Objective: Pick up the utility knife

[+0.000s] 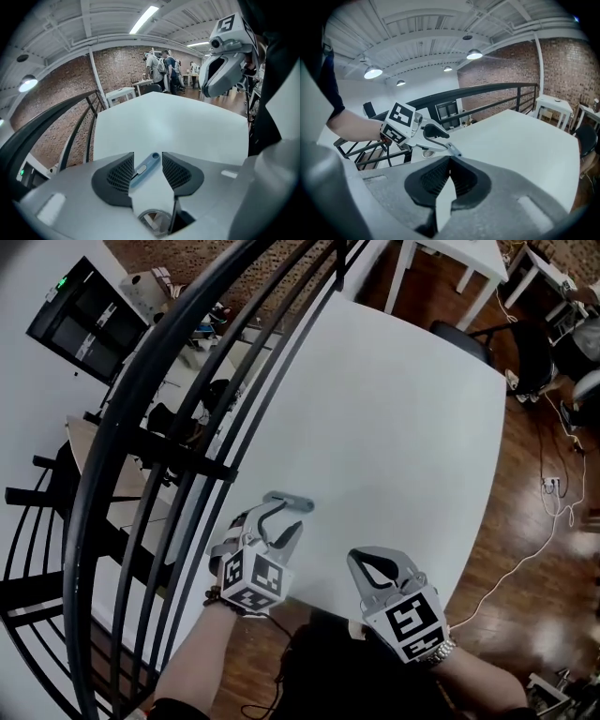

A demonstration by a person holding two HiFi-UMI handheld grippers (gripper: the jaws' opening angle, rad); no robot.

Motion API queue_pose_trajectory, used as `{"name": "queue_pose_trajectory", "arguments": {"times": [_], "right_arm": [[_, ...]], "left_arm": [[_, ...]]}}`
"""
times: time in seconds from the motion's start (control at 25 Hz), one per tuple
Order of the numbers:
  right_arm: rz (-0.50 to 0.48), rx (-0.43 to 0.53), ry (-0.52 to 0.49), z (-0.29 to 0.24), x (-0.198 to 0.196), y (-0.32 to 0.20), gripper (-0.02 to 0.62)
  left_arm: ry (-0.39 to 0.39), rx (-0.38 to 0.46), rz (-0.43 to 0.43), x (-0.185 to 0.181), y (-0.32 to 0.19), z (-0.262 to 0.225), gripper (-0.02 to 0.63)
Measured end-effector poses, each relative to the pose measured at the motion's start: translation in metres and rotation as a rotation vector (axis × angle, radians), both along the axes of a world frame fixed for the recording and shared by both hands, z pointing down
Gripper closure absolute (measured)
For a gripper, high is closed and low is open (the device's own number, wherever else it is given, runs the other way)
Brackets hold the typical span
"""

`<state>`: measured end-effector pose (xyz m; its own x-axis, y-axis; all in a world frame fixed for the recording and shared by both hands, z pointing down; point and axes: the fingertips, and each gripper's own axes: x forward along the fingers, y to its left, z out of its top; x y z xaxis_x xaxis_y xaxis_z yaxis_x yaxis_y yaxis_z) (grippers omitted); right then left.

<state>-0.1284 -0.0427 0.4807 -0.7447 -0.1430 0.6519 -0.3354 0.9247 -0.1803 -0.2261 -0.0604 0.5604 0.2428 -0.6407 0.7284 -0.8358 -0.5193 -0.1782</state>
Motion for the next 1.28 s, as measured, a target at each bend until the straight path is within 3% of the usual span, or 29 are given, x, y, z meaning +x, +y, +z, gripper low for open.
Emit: {"name": "queue_pose_trajectory", "arguments": {"times": [0.36,0.64,1.28], "right_arm": [[0.027,-0.030,0.009,0.007,0.001,-0.018,0.603],[0.051,-0.042,0.013,0.010,0.001,-0.019,0.603],[0.092,-0.053,0.013,0.014,0.009,-0.020,0.603]], "left_arm": [[-0.089,-0.077,0.152,0.001,-0.017,0.023,0.396],[-0.088,-0.158,0.268,0.004,-0.014,0.033,0.394],[-0.112,-0.284,0.421,0.006,-0.014,0.048,0.391]]}}
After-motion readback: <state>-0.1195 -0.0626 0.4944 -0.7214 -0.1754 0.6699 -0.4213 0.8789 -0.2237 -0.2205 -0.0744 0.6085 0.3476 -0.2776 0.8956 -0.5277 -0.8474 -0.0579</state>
